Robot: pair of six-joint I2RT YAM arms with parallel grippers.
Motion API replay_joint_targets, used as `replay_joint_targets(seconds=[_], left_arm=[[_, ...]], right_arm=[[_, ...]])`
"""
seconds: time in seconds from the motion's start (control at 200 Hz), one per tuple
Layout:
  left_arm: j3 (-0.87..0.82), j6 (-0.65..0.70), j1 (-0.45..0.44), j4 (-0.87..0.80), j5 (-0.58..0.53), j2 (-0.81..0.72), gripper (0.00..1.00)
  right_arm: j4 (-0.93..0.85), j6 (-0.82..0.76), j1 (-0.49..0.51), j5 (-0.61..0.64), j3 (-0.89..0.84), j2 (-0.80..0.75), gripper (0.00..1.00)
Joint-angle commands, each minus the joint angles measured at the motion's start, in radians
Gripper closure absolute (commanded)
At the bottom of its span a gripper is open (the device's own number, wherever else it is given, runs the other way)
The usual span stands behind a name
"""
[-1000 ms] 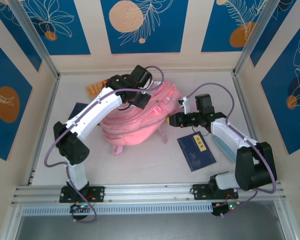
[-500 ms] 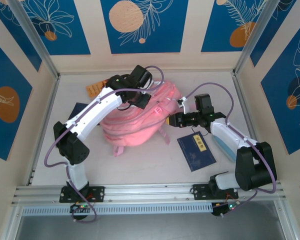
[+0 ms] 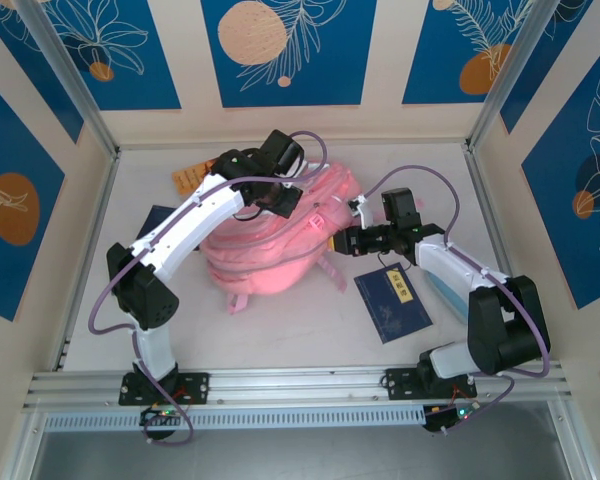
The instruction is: Pack the student bag
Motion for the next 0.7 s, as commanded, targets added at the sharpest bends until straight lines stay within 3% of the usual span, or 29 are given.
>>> replay_joint_targets(seconds=[0.0, 0.1, 0.295, 0.415, 0.545, 0.695], left_arm=[[0.063, -0.025, 0.008, 0.080, 0.005, -0.008, 1.00], [0.062, -0.071, 0.008, 0.098, 0.001, 0.015, 1.00], [0.067, -0.216, 0.008, 0.191, 0.024, 0.085, 1.00], [0.074, -0.311, 0.008, 0.255, 0.013, 0.143, 1.00], [0.108, -0.371, 0.008, 0.292, 0.082, 0.208, 1.00], [0.140, -0.400, 0.014, 0.269, 0.137, 0.239, 1.00]], right_arm=[[-0.007, -0.009, 0.017, 0.055, 0.028, -0.005, 0.92], [-0.057, -0.018, 0.052, 0.174, 0.030, -0.035, 1.00], [-0.136, -0.021, 0.165, 0.390, -0.003, -0.105, 1.00], [-0.143, -0.009, 0.238, 0.395, -0.041, -0.131, 1.00], [-0.105, 0.020, 0.318, 0.362, -0.067, -0.123, 1.00], [-0.035, 0.070, 0.342, 0.373, -0.082, -0.103, 1.00]])
